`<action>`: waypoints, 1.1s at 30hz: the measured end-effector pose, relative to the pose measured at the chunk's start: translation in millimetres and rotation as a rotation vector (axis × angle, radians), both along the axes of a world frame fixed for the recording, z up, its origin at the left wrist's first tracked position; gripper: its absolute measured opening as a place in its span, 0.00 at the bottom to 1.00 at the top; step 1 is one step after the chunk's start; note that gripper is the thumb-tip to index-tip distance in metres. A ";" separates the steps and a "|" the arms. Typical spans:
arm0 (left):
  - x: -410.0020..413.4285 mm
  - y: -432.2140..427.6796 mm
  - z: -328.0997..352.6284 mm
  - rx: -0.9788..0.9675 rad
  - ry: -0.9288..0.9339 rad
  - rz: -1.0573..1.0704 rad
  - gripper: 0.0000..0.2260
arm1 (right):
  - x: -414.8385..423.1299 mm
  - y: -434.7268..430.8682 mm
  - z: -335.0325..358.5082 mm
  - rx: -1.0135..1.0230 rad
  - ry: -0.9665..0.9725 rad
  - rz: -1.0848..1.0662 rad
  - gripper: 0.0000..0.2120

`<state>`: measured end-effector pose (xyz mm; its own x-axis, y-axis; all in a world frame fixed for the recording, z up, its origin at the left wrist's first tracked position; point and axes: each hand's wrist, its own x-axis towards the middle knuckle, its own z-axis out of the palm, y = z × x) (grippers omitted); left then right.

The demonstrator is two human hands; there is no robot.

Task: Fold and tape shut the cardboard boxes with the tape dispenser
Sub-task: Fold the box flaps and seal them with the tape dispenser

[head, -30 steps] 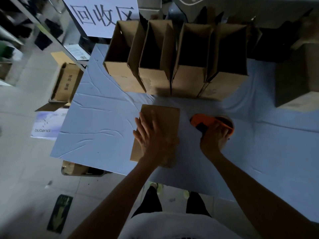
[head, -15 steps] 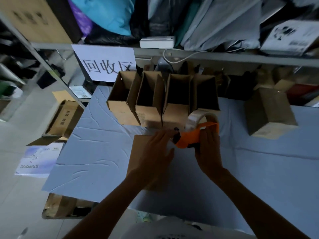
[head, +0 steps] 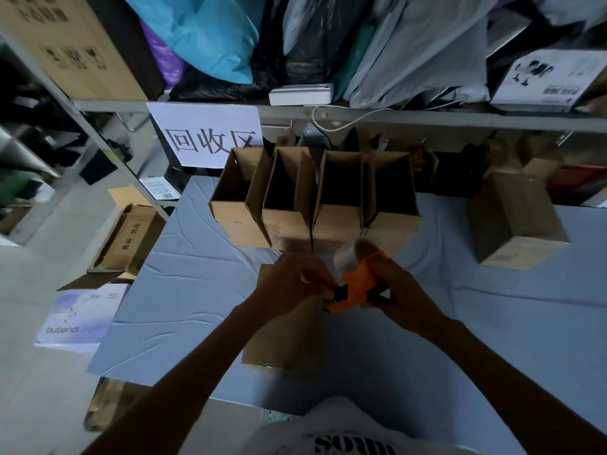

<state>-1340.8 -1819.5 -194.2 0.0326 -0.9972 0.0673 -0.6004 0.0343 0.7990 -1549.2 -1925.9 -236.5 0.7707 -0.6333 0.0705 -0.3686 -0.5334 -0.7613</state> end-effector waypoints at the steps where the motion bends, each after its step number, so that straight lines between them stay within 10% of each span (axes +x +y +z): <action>1: 0.6 -0.6 -0.7 0.027 0.014 -0.001 0.05 | -0.1 0.2 3.1 0.030 -0.006 0.009 0.24; 16: 31.3 3.7 5.9 0.319 0.389 -0.235 0.15 | -6.9 -2.3 1.0 0.024 0.079 0.035 0.29; 21: 11.3 -2.4 -6.9 0.159 -0.007 0.035 0.08 | -5.4 -5.0 6.4 0.099 0.128 0.070 0.27; 33: -7.8 -10.3 -18.9 0.220 0.044 0.219 0.06 | -12.7 -3.8 11.5 -0.006 0.177 0.076 0.34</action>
<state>-1348.6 -1829.8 -213.1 0.2466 -0.9565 -0.1557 -0.5388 -0.2689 0.7984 -1561.9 -1929.8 -225.0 0.8169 -0.5729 -0.0666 -0.4549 -0.5691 -0.6850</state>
